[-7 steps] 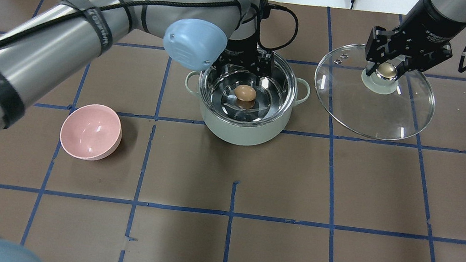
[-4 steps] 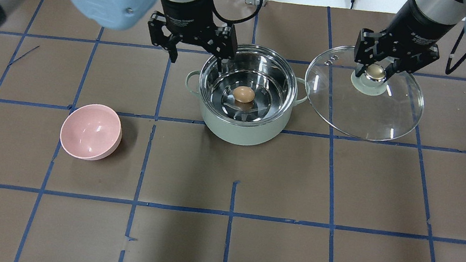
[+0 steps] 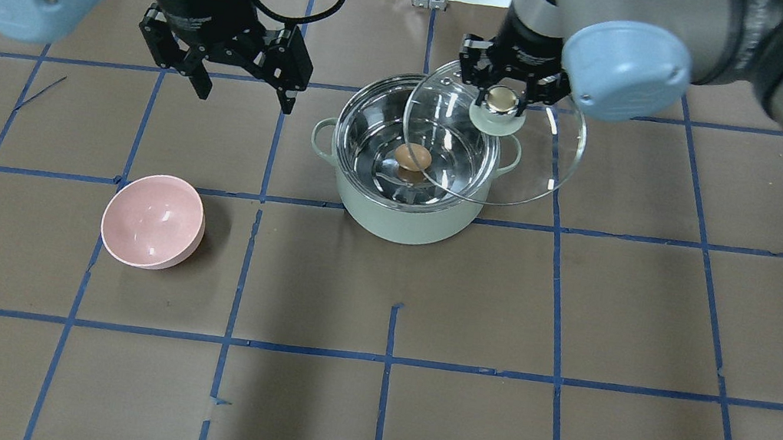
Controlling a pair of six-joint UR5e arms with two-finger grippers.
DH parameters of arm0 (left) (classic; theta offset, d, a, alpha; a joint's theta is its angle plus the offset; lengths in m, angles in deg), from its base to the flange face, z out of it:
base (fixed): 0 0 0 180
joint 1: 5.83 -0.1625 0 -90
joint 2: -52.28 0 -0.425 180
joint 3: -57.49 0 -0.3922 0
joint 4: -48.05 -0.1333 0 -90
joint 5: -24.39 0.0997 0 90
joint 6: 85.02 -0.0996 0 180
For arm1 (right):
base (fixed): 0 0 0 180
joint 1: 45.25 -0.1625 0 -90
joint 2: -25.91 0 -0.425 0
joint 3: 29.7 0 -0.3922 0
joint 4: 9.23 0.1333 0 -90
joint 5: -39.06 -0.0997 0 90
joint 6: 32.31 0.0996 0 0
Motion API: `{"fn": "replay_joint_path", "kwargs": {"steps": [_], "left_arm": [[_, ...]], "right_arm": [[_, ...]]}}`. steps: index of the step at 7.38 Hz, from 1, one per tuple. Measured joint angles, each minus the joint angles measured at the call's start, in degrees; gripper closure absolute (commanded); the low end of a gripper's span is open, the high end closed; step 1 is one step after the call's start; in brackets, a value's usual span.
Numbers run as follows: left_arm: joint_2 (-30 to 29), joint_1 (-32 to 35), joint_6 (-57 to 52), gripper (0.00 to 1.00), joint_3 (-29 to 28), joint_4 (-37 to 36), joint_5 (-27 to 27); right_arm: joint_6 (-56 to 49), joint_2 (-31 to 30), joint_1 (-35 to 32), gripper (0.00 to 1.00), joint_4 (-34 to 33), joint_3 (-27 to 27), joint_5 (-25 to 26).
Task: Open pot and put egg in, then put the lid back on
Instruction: 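Raise the left gripper away while the right gripper carries the lid over the pot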
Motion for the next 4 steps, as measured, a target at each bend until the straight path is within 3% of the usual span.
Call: {"fn": "replay_joint_path", "kwargs": {"steps": [4], "left_arm": [[3.55, -2.01, -0.87, 0.0, 3.39, -0.13, 0.15]], "right_arm": [[11.63, 5.86, -5.12, 0.58, -4.85, -3.54, 0.25]]}}
